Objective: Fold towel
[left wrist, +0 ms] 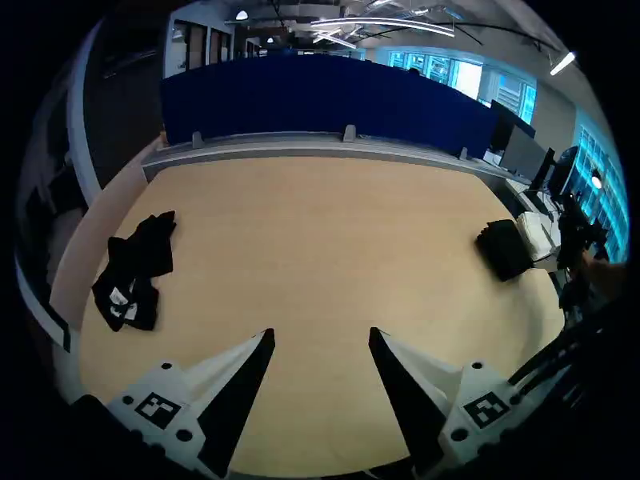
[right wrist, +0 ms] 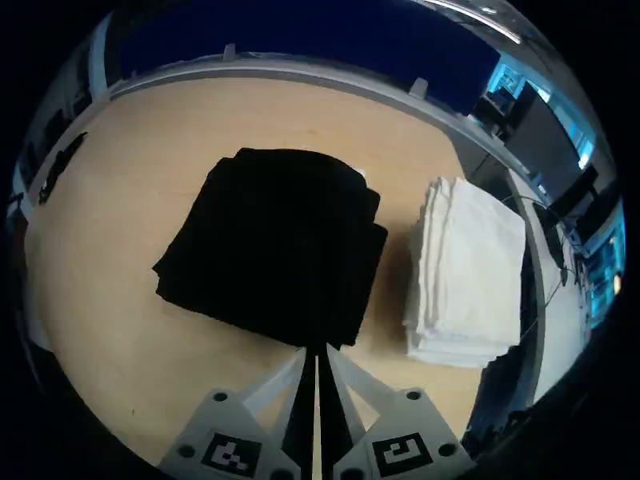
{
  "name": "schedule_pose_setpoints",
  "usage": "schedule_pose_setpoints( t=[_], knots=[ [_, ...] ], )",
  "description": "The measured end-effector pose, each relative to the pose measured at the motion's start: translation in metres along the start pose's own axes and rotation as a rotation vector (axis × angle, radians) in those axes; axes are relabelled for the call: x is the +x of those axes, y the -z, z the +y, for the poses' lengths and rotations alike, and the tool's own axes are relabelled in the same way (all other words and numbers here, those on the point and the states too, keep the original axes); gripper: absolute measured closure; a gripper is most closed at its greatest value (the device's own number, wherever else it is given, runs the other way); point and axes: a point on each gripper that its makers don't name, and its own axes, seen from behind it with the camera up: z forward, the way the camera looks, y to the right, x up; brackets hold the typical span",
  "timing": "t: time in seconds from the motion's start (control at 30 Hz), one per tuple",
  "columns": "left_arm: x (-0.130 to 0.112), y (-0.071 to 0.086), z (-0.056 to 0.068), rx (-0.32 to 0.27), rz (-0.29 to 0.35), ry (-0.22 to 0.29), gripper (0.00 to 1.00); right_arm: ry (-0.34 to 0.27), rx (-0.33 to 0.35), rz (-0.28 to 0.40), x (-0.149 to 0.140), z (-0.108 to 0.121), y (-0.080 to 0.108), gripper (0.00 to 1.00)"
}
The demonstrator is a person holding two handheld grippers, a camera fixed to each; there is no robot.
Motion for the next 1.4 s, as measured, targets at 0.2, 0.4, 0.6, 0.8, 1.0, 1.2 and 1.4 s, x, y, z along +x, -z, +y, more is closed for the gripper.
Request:
schedule_pose_setpoints(
  t=[0.2,0.4,0.6,0.8,1.0,1.2,1.4],
  knots=[
    [0.003,0.0,0.003,-0.002,0.0,-0.008,0.13,-0.012,-0.009,0.008,0.003,0.001,-0.001,0.97],
    [0.003,-0.001,0.005,-0.008,-0.002,-0.008,0.13,-0.016,-0.02,0.031,0.008,0.002,0.001,0.95],
    [0.005,-0.001,0.005,-0.009,0.0,-0.008,0.13,-0.039,-0.005,0.055,0.011,-0.004,0.009,0.77],
    [0.005,-0.002,0.006,-0.01,0.002,-0.001,0.13,-0.074,0.01,0.09,0.019,-0.01,0.018,0.41],
    [0.005,-0.002,0.007,-0.01,0.002,-0.002,0.13,-0.103,0.029,0.133,0.037,-0.022,0.021,0.08],
    [0.008,-0.001,0.006,-0.006,0.007,0.002,0.13,-0.124,0.052,0.163,0.055,-0.039,0.014,0.0],
    [0.009,0.0,0.002,0.0,0.009,0.012,0.13,-0.13,0.058,0.166,0.06,-0.051,0.007,0.0]
  ],
)
